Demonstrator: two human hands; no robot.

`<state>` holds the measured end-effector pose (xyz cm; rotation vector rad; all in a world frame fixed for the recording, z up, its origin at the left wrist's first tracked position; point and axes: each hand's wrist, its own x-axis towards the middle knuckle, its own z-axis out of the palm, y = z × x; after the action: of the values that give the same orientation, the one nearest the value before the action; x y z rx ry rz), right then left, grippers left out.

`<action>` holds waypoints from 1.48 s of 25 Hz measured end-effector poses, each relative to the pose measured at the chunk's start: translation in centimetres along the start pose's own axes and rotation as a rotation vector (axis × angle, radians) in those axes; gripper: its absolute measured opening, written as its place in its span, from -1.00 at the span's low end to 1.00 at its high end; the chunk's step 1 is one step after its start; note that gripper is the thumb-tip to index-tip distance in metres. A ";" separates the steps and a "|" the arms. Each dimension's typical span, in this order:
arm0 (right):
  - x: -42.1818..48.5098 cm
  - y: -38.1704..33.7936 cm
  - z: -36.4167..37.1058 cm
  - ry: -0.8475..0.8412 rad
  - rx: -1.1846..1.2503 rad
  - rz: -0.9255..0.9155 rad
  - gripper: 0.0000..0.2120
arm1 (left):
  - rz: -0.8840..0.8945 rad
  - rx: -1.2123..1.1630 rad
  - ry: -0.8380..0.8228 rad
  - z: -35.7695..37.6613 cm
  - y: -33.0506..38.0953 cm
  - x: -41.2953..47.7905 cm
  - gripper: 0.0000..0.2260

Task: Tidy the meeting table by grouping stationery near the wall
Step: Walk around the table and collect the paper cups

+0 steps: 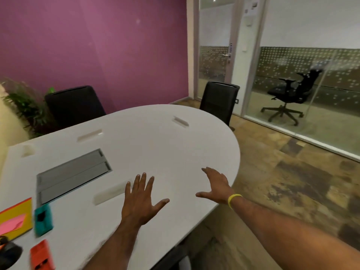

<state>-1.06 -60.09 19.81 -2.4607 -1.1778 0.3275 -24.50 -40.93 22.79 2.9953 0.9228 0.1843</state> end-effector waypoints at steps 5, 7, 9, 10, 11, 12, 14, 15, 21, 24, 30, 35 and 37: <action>-1.5 7.3 -3.8 0.014 -0.015 0.053 0.02 | 0.077 -0.027 -0.010 0.1 9.9 5.0 -0.02; -1.4 9.4 -4.7 0.024 -0.032 0.068 0.01 | 0.124 -0.027 -0.020 0.3 12.6 6.8 -0.05; -1.1 11.5 -5.2 0.022 -0.056 0.091 0.01 | 0.168 0.003 -0.052 1.1 14.8 8.9 -0.07; -0.7 12.8 -5.3 0.022 -0.062 0.108 0.01 | 0.184 0.013 -0.068 1.8 15.8 10.2 -0.07; -0.2 13.9 -5.3 0.021 -0.072 0.124 0.01 | 0.196 0.018 -0.080 2.5 16.5 11.5 -0.07; 0.4 15.1 -5.3 0.017 -0.089 0.136 0.01 | 0.203 0.015 -0.087 3.3 17.2 12.9 -0.06; 2.2 17.6 -5.4 -0.010 -0.121 0.156 0.02 | 0.211 -0.011 -0.106 5.1 18.3 16.3 -0.05; 3.2 19.1 -5.5 -0.028 -0.137 0.169 0.02 | 0.213 -0.027 -0.118 6.3 18.9 18.2 -0.04; 9.0 27.3 -9.1 -0.072 -0.223 0.281 0.02 | 0.337 -0.027 -0.172 10.9 24.3 28.9 0.06; 11.6 31.6 -12.1 -0.021 -0.197 0.338 0.01 | 0.417 -0.040 -0.170 11.0 28.8 35.2 0.03; 17.3 44.9 -17.3 0.023 -0.149 0.476 0.04 | 0.537 0.009 -0.156 13.3 40.8 48.3 -0.07; 22.9 58.2 -22.7 0.038 -0.126 0.506 0.04 | 0.548 -0.044 -0.126 15.2 53.5 59.1 -0.05; 25.4 62.4 -25.7 0.041 -0.119 0.499 0.03 | 0.557 -0.052 -0.104 15.0 57.7 62.7 -0.03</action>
<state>67.42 -82.08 14.25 -2.8298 -0.5640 0.3480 61.01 -52.99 16.95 3.0919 0.0569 0.0468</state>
